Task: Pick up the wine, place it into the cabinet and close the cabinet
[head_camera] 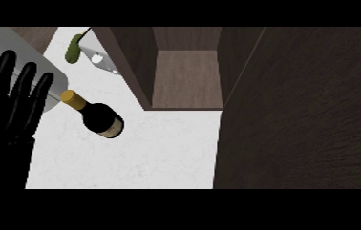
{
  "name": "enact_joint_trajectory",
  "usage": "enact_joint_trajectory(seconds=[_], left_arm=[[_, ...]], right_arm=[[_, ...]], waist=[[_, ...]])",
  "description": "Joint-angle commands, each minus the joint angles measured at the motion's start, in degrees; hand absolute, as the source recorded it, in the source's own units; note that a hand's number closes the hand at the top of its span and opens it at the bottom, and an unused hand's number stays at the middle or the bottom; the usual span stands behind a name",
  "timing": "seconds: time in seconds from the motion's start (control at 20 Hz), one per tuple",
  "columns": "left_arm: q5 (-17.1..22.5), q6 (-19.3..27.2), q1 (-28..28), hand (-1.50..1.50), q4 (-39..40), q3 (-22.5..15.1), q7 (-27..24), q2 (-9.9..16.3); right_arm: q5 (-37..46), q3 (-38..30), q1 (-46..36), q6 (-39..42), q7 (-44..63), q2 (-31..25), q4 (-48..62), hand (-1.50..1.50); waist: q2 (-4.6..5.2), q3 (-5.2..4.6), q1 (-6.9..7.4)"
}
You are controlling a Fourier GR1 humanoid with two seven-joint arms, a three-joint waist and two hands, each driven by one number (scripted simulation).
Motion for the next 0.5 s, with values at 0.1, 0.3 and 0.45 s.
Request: enact_joint_trajectory(seconds=[0.1, 0.3, 0.45], left_arm=[[2.2, 0.2, -3.4, -1.5, 0.7, 6.6, 5.1, 2.8], [7.7, -3.2, 0.7, -1.5, 1.9, 12.3, 0.3, 3.5], [8.5, -4.8, 0.7, -1.5, 8.3, 13.2, -3.7, 3.0]], right_arm=[[-0.1, 0.9, 4.6, 0.5, 1.4, 0.3, -8.2, -1.5], [-1.3, -1.2, -2.9, -1.4, 5.4, -0.1, -5.9, -1.5], [0.5, 0.9, -0.2, -2.1, 6.3, 0.4, -9.6, -1.5]], waist=[[-0.03, 0.04, -0.28], [0.03, -0.01, 0.11], [0.02, -0.01, -0.25]])
